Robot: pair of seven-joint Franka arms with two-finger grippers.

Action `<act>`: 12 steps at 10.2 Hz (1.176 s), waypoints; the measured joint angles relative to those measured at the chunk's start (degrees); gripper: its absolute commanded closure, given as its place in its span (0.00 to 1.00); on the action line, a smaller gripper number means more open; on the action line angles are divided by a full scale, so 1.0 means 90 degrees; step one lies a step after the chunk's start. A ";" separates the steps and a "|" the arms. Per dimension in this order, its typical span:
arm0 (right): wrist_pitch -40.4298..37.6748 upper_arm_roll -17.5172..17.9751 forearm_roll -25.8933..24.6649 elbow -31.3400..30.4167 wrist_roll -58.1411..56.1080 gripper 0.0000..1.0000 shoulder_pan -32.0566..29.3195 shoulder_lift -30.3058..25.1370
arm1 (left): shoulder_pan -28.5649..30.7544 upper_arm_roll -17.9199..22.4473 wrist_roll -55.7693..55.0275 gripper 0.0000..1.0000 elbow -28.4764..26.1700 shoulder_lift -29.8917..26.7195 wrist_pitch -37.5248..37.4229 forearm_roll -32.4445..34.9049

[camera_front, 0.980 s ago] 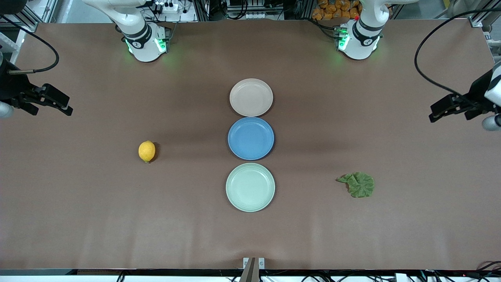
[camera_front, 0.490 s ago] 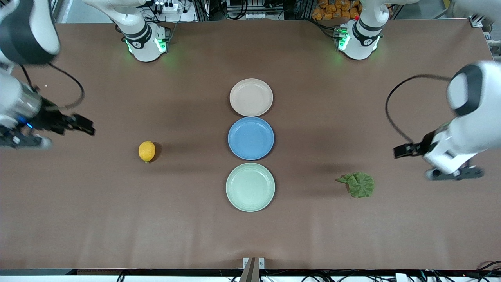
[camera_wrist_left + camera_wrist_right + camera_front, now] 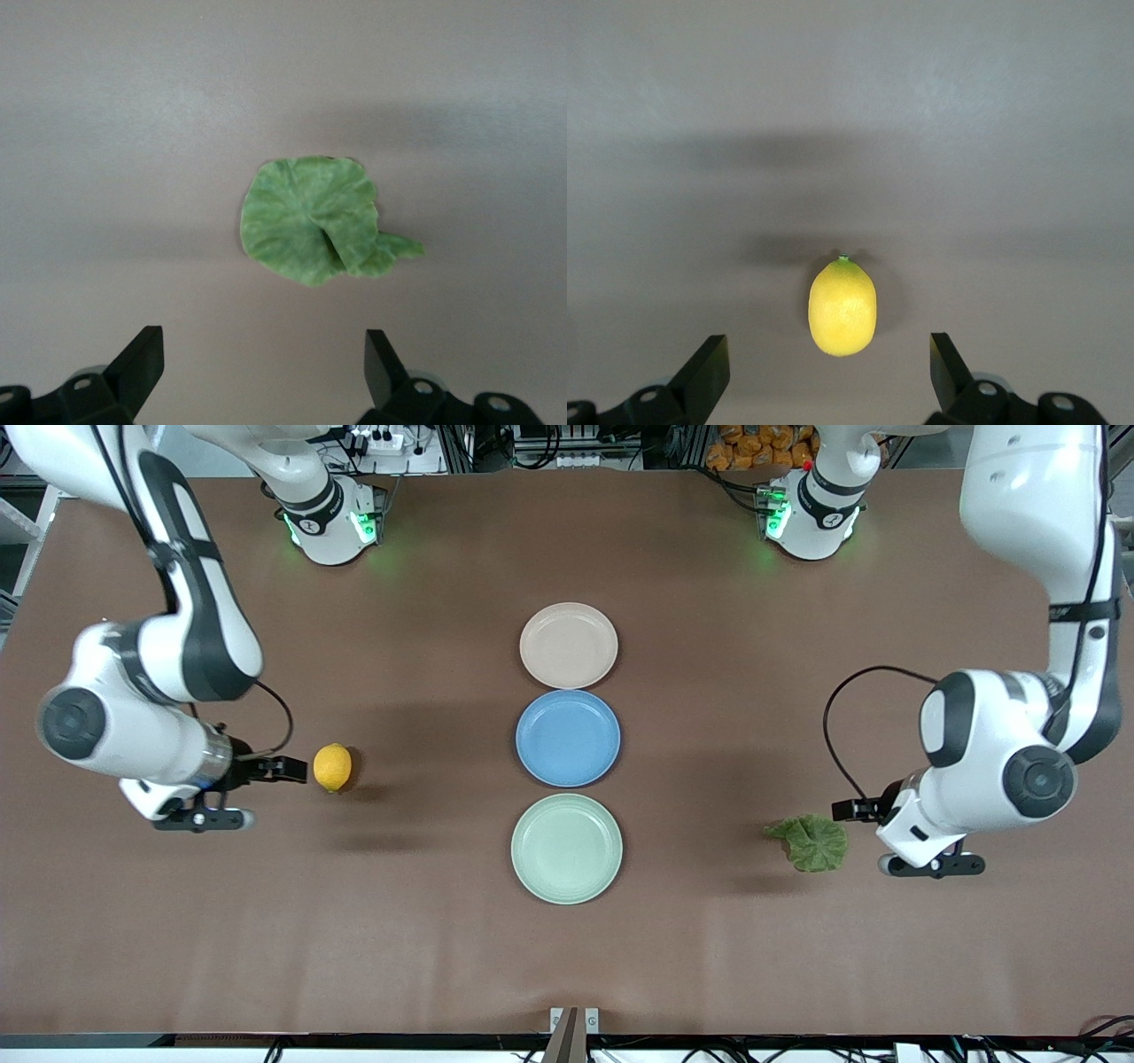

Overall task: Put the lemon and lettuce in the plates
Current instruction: 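Lower the right gripper to the lemon while the left gripper reaches the lettuce, then close the right gripper on the lemon while the left gripper grasps the lettuce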

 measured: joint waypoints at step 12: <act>0.0988 -0.0012 0.0083 -0.0978 -0.0004 0.00 -0.0019 0.0832 | -0.0041 -0.0134 0.0000 0.09 0.0032 0.1052 0.0980 -0.0165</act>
